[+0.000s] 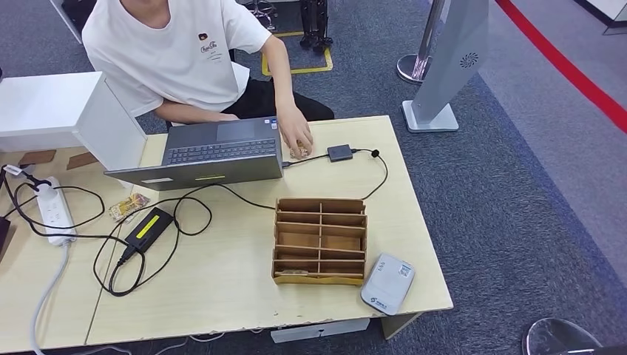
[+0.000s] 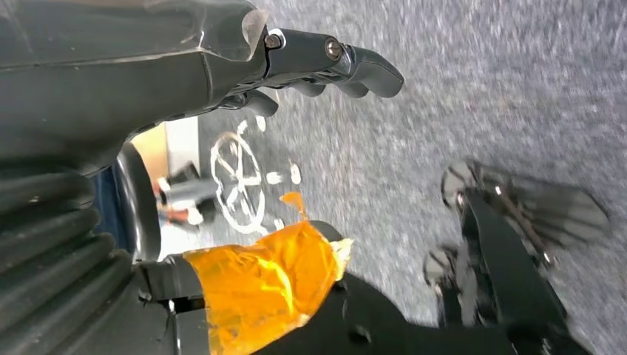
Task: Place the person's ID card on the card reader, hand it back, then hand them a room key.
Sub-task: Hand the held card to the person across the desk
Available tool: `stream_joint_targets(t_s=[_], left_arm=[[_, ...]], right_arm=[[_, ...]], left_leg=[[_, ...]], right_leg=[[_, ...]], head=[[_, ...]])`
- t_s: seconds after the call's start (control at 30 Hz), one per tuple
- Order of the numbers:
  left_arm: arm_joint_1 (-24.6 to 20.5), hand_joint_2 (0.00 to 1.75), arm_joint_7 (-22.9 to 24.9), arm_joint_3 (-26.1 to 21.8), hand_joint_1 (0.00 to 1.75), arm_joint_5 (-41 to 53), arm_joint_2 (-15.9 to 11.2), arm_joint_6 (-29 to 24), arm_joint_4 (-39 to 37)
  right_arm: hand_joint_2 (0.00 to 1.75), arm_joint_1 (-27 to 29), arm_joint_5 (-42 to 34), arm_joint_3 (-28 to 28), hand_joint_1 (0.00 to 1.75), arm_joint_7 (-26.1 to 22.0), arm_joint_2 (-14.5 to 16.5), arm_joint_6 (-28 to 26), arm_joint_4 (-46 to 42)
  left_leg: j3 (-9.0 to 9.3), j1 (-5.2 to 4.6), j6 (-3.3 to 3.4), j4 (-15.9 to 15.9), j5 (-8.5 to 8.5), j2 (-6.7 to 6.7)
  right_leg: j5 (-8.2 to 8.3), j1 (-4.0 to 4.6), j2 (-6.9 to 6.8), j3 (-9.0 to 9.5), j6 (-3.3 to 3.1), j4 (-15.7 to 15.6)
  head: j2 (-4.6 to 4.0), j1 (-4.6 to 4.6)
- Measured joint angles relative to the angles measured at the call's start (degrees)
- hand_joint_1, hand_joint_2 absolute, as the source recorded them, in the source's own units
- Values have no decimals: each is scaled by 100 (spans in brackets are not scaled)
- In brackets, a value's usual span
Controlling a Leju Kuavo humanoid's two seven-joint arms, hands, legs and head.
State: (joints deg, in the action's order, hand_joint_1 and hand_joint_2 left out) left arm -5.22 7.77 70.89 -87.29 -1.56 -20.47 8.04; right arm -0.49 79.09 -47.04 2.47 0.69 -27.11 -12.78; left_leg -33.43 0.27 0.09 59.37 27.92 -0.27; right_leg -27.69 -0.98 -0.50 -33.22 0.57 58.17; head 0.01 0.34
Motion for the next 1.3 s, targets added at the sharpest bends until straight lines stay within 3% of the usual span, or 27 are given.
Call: stream_joint_targets(t_s=[0.17,0.27,0.4,0.53,0.63,0.7,0.8,0.9,0.97,1.03,1.3], left_arm=[[-19,175,293,159,0,261,-38,-80,0],[-43,175,302,277,0,390,-70,-76,0],[-72,175,328,406,0,465,-110,-17,0],[-76,175,411,469,0,489,-142,-72,0],[-84,175,662,543,0,536,-150,-944,-21],[-60,175,438,550,0,330,-243,-1623,-141],[177,175,-774,326,0,-147,-772,-1912,-395],[608,175,-1980,-311,0,-249,-1296,-1973,-570],[842,175,-2267,-668,0,-248,-1562,-1987,-642],[1012,175,-2237,-889,0,-210,-1737,-1990,-679],[1194,175,-2165,-1220,0,-167,-2015,-1990,-719]], right_arm=[[175,5,259,8,0,969,410,1490,173],[175,1,537,88,0,1222,497,2326,229],[175,-24,626,189,0,1299,541,2833,251],[175,-37,689,247,0,1317,548,2996,254],[175,-38,681,292,0,1592,547,2626,231],[175,-32,563,290,0,1804,548,1763,186],[175,-20,385,216,0,1969,545,181,102],[175,-2,214,76,0,2095,539,-637,59],[175,1,79,-41,0,2151,550,-835,56],[175,1,-8,-144,0,2185,581,-881,60],[175,-13,-41,-332,0,2208,677,-895,62]], left_leg=[[0,-2,-1,0,-1,2],[-1,-3,-1,0,-1,3],[0,-4,-1,1,-1,4],[1,-6,-1,2,-1,4],[1,-6,-1,2,-1,4],[0,-2,-5,1,2,10],[11,22,-33,-1,20,32],[33,32,-48,-1,32,49],[36,34,-50,-3,34,48],[34,36,-52,-5,35,42],[36,36,-57,-8,39,33]], right_leg=[[0,-2,0,0,0,1],[0,-3,2,0,0,1],[1,-5,4,3,0,-1],[1,-7,3,4,0,-1],[1,-7,3,4,0,-1],[1,-4,9,5,-1,0],[-6,15,36,11,-16,1],[-17,24,58,17,-35,2],[-25,26,57,16,-41,2],[-31,27,49,17,-46,3],[-36,28,35,33,-53,3]], head=[[0,-5],[0,-3],[0,-3],[0,-3],[-1,-2],[-1,0],[0,0],[0,-5],[0,-4],[0,-3],[0,0]])
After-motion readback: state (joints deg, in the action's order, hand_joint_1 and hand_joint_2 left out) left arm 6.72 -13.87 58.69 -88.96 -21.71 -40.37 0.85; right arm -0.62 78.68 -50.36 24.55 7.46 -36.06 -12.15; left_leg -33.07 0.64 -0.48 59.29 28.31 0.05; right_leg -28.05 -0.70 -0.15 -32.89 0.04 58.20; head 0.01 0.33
